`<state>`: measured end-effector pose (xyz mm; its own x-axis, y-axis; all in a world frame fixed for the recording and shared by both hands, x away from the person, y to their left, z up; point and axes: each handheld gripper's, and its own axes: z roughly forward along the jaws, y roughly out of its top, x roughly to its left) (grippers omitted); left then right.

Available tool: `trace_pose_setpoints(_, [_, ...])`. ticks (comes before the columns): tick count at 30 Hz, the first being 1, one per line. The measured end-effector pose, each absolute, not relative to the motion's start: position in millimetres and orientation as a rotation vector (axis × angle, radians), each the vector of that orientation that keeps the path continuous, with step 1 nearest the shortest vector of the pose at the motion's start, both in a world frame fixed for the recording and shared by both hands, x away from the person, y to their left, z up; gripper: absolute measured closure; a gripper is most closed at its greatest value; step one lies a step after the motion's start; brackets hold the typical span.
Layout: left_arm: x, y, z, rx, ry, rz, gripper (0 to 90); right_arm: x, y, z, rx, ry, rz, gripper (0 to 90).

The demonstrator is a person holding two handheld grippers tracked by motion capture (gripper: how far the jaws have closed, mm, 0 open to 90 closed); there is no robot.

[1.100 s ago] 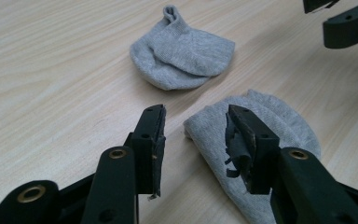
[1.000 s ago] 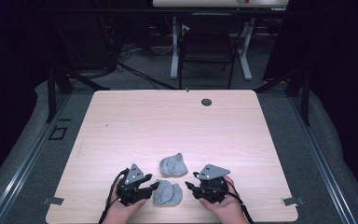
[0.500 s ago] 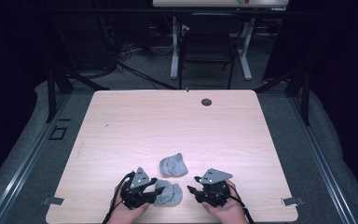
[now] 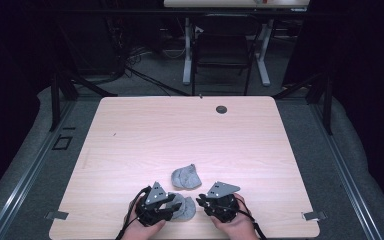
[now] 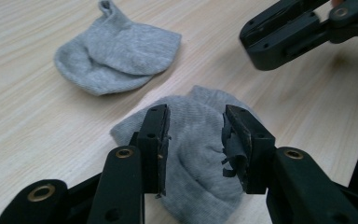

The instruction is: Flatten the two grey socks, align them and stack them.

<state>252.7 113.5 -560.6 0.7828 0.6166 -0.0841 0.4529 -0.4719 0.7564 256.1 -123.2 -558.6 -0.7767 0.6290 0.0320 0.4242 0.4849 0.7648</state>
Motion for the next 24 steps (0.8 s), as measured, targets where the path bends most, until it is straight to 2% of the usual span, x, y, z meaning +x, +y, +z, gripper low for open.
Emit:
trace_pose_setpoints(7, [248.8,105.8,-562.6,2.165,0.769,0.252,64.7,256.4,-111.1,-564.0,0.868,2.526,1.173,87.4])
trace_pose_setpoints(16, [245.7,101.3,-565.5,2.178,0.758,0.236,63.1,259.4,-100.8,-577.1,0.862,2.574,1.146,87.2])
trace_pose_setpoints(24, [244.7,98.0,-572.1,2.225,0.755,0.245,66.0,259.9,-100.2,-581.3,0.863,2.577,1.146,88.3])
